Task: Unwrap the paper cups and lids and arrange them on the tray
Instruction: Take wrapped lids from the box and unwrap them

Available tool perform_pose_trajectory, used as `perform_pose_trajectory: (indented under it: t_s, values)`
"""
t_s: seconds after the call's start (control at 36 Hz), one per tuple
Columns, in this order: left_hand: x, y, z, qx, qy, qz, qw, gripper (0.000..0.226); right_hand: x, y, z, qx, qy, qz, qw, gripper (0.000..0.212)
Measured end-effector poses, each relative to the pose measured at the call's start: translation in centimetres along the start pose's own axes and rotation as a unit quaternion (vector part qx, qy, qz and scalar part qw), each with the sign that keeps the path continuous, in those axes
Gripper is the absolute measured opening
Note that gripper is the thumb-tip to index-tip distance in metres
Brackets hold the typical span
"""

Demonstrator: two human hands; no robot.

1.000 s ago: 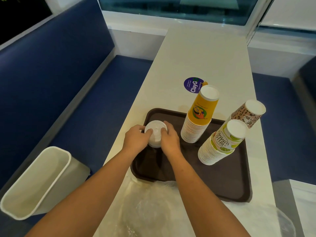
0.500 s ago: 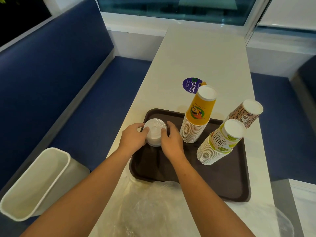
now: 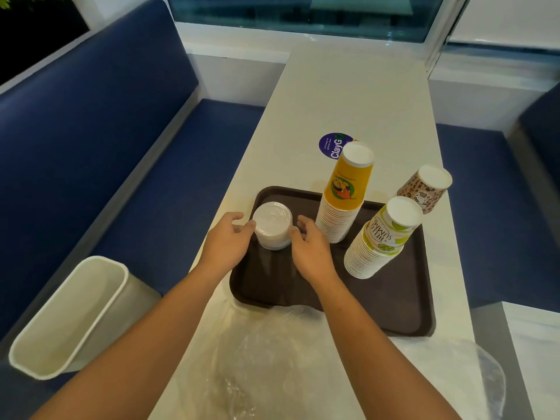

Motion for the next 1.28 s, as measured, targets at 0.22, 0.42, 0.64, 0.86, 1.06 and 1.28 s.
perform_pose_trajectory:
  t_s: [0.22,0.42,0.64,0.86,1.06,1.28]
  values:
    - [2.2,-4.0,-9.8,-0.016,0.126,0.020,0.992,0.042,-2.8,-5.2,-9.1,0.025,-0.139,-0.086,0.986,0.040]
    - [-3.4,-1.9,-18.7,-0.125,0.248,0.174,0.945,0.054,1.8,-6.1,-18.1,0.003,-0.227,-0.266,0.937,0.050]
    - [-10.1,3.8,-20.4,-0.183,0.280,0.343,0.878,0.057,12.4,-2.0,-20.5,-0.077,-0.143,-0.457,0.874,0.061]
    - [-11.3,4.3,-20.2,-0.148,0.306,0.369,0.865,0.055,13.6,-1.2,-21.6,-0.058,-0.122,-0.458,0.878,0.060]
    - [-6.5,0.6,-21.9,0.004,0.353,0.297,0.887,0.064,9.5,-3.6,-22.8,0.025,-0.134,-0.410,0.902,0.058]
    - [2.0,0.1,-25.5,0.070,0.411,0.104,0.903,0.046,5.8,-9.5,-24.0,0.131,-0.162,-0.321,0.924,0.047]
Point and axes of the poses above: each hand's wrist, its own z-axis towards the middle knuckle, its own y-axis out of the palm, x = y × z, the point moved 8 cm from there along z, towards the middle knuckle, and after that the axes turned 3 degrees about x, right-handed, at the moved point
